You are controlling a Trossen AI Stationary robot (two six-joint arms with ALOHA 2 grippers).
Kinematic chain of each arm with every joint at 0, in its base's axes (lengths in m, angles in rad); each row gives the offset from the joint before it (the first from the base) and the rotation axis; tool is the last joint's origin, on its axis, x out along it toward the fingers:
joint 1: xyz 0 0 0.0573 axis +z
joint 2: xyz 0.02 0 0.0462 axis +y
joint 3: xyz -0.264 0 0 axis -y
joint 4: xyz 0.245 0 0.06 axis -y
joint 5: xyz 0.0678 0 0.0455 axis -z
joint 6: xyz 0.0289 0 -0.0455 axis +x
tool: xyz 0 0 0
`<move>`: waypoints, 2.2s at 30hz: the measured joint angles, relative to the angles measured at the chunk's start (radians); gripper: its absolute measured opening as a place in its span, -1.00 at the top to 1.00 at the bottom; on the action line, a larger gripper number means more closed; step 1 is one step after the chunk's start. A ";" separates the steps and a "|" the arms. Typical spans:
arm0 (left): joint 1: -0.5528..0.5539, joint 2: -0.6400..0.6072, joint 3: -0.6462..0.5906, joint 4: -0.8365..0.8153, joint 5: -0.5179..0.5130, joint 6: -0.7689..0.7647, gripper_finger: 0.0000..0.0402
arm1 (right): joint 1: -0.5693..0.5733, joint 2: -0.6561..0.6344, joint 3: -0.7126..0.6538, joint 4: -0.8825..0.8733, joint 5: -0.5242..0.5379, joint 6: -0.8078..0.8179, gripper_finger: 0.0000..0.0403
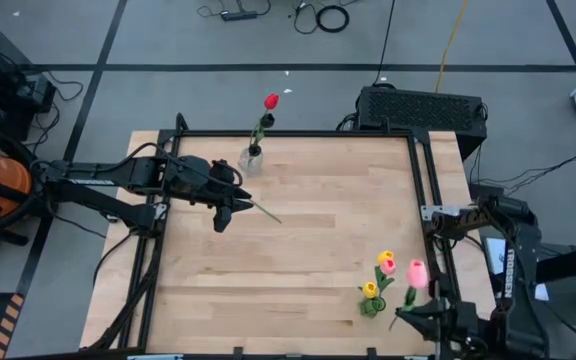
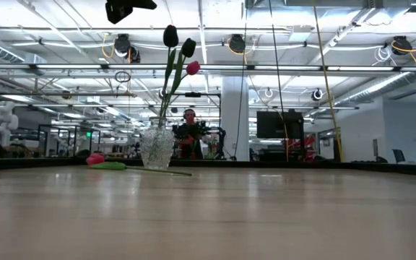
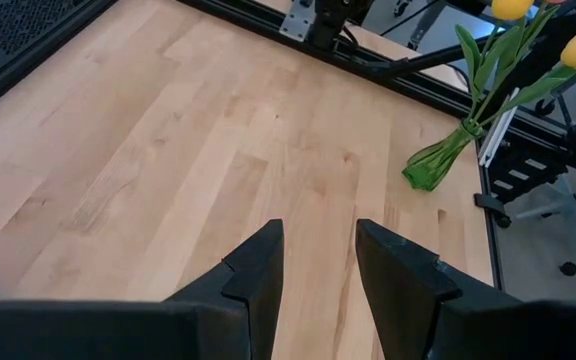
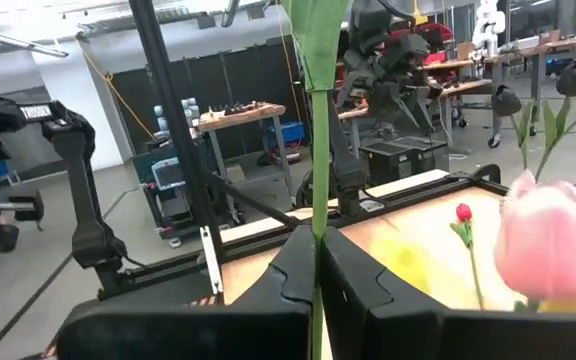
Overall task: Sort flowers into vase by color
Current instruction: Put the pink tulip into the green flower vase
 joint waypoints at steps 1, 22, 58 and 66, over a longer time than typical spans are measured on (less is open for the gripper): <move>0.000 0.000 0.000 0.000 0.000 0.000 0.33 | 0.000 0.009 0.000 -0.053 -0.001 0.054 1.00; 0.000 0.000 0.000 0.004 0.000 -0.001 0.33 | -0.063 0.038 -0.197 -0.130 -0.078 0.193 1.00; 0.000 0.000 0.000 0.003 0.000 -0.052 0.33 | -0.065 0.037 -0.445 0.241 -0.238 0.071 1.00; 0.000 0.000 0.000 0.004 0.000 -0.053 0.33 | -0.064 0.037 -0.407 0.249 -0.253 0.017 0.84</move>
